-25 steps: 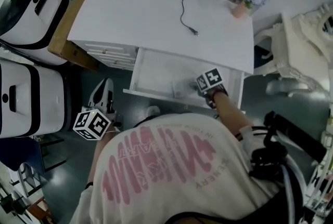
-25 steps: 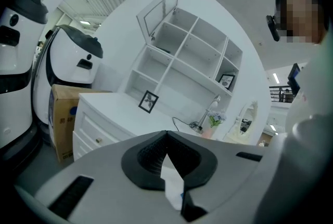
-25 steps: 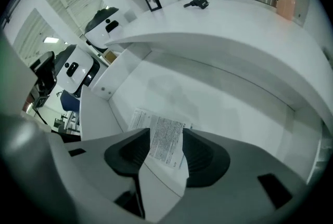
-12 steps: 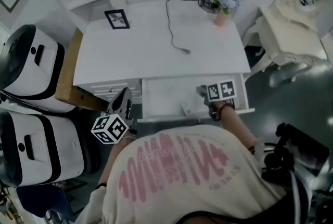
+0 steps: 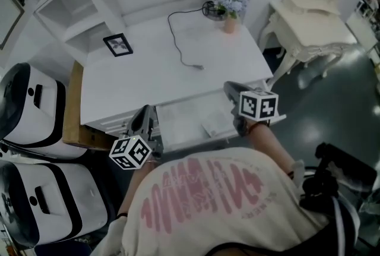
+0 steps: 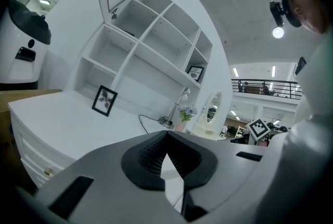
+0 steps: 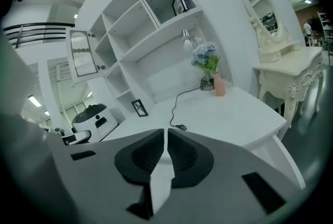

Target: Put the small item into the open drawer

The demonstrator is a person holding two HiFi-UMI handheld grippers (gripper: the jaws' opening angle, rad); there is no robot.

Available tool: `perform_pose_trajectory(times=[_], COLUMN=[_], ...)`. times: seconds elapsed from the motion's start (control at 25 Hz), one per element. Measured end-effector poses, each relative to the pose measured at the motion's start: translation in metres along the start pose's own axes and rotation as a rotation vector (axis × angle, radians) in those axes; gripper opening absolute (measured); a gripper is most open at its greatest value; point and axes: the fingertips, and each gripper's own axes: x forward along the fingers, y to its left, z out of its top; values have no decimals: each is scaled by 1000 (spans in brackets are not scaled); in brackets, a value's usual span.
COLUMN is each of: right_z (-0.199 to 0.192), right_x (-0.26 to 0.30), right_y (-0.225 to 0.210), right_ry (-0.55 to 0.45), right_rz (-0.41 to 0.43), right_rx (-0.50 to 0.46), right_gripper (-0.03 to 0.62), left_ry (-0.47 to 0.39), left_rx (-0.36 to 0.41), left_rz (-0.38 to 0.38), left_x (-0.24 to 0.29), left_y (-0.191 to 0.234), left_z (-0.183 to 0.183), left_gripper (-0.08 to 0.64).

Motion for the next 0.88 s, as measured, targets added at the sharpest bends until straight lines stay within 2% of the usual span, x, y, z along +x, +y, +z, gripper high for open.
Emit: perform_pose_trajectory(times=[0.16,0.36,0.88], right_z=[13,8,-7], right_x=[-10,-17,-18], right_y=[8,2,-13], right_ry=[-47,-30,-19], right_rz=[-7,-33,-43], right_rx=[-19,-37,11], right_gripper=[40,29,21], left_ry=[0,21,35], left_rx=[4,6,8], left_rz=[-41,-68,-69], left_x=[11,21,25], left_y=[-10,-21,-23], left_z=[3,-2,-9], left_gripper=[29,29,29])
